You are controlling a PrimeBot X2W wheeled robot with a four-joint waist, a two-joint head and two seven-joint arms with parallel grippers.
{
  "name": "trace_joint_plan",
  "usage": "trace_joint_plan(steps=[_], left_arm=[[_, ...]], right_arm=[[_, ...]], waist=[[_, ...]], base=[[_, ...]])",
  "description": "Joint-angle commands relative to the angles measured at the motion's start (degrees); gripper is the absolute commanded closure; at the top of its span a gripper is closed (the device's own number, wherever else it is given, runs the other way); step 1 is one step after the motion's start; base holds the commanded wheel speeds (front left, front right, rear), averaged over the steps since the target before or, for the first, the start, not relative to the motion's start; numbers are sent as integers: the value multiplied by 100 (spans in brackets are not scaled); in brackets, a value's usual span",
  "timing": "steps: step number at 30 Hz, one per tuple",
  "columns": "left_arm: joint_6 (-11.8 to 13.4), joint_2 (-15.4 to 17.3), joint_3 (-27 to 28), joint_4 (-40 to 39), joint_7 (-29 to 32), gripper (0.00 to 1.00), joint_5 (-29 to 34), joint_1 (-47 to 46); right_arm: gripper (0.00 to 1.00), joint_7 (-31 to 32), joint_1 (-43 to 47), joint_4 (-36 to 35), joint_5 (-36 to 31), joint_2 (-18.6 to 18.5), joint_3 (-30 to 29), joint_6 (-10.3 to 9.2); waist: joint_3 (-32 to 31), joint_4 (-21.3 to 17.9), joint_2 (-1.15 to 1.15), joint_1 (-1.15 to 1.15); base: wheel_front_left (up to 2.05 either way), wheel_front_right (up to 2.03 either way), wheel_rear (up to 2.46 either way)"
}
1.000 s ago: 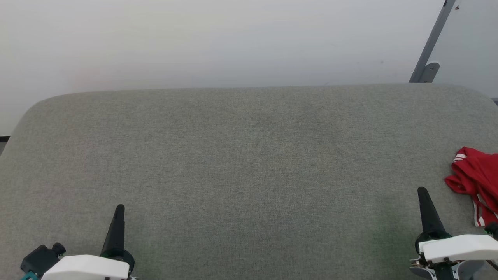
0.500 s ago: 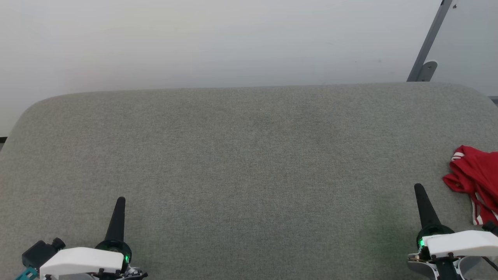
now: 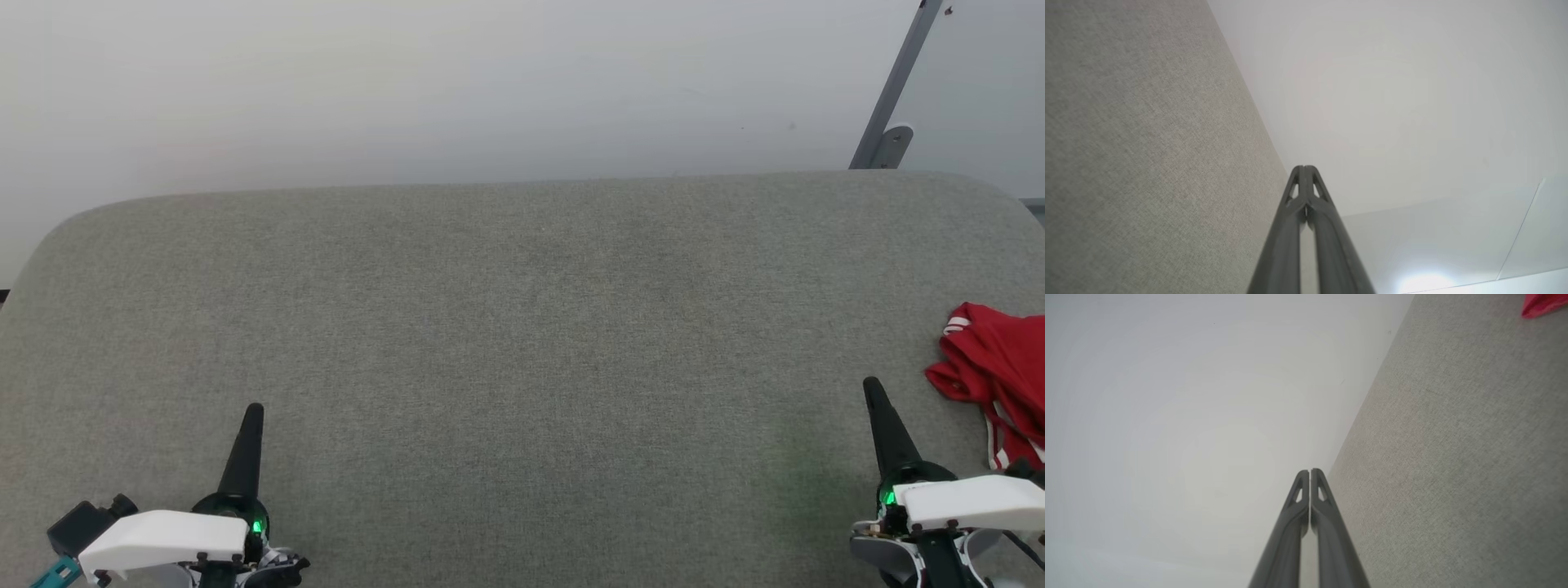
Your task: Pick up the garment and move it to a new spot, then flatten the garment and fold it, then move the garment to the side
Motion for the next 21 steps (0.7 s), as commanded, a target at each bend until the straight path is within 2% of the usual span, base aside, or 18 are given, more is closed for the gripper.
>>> trace_joint_plan(steps=[1, 21], left_arm=[[3, -3, 39, -12, 43, 100, -113, -136], [4, -92, 149, 76, 297, 100, -898, -309]], right_arm=[[100, 52, -125, -16, 135, 12, 4, 1], [100, 272, -246, 79, 998, 42, 11, 1]], waist=[[1, -3, 0, 0], [15, -57, 0, 0]], base=[[0, 0, 0], [0, 0, 0]])
